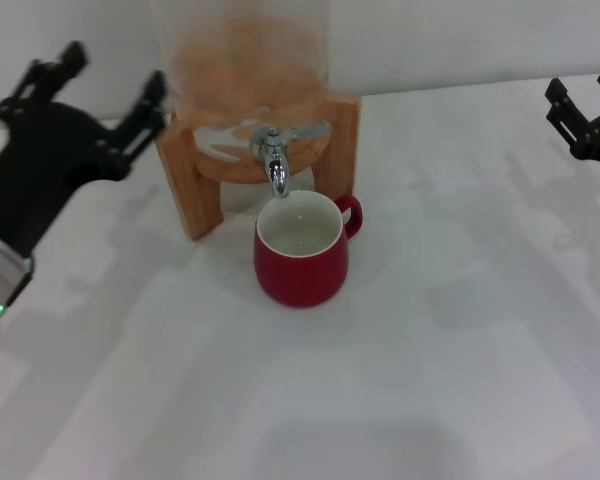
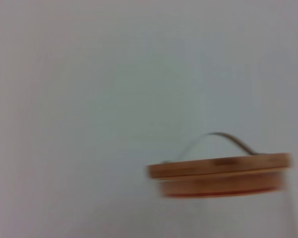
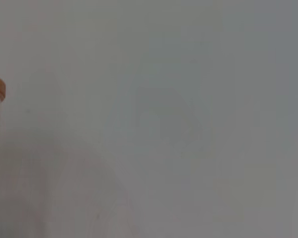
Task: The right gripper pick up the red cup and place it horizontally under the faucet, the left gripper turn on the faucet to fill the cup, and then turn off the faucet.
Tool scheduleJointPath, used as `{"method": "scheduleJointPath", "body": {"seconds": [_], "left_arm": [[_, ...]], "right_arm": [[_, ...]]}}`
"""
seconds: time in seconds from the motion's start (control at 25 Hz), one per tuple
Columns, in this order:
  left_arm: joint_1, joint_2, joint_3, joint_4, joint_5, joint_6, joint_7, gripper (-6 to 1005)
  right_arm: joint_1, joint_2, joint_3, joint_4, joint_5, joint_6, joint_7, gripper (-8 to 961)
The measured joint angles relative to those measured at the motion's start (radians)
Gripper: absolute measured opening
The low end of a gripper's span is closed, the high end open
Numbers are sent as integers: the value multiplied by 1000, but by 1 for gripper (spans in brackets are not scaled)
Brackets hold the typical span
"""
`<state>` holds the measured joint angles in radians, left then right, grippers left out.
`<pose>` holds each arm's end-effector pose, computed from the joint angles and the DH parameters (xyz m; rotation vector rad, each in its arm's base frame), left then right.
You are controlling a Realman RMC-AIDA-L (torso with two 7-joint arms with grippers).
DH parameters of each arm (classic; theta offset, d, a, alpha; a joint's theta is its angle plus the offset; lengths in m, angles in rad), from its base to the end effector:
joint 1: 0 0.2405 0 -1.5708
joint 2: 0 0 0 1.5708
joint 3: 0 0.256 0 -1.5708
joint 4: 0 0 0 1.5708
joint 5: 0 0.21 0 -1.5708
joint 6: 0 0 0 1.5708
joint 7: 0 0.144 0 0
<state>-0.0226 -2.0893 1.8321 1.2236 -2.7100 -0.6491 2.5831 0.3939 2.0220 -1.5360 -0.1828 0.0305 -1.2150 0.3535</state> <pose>-0.1867 0.3159 -0.0094 -1.9590 -0.2815 -0.8912 0.3402 0.3360 0.0373 -1.5728 0.4897 0.7926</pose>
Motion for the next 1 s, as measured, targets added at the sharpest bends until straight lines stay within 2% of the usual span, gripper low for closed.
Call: {"method": "scheduleJointPath", "body": {"seconds": [0.2,0.48,0.72,0.76,0.8,1.0], "left_arm": [[37,-4,-7,-47,-179,-55,131,815],[63,-14,-106,-118,-213,-142,137,816],[61,-11,-268,-226,-217,-279,90,815],[61,-11,-268,-226,-217,-279,90,815],[40,-11,-359,-296,-217,-341,46,815],[-36,-10,-554,-477,-218,-511,-45,816]], "right_arm": [[16,-2,46,-1,4,2,-15,682],[33,-3,143,-1,5,5,-41,682],[57,-7,197,-1,5,8,-63,682],[60,-7,203,-1,5,9,-68,682],[63,-8,207,-1,5,11,-77,682],[76,-8,218,-1,17,13,-116,682]]}}
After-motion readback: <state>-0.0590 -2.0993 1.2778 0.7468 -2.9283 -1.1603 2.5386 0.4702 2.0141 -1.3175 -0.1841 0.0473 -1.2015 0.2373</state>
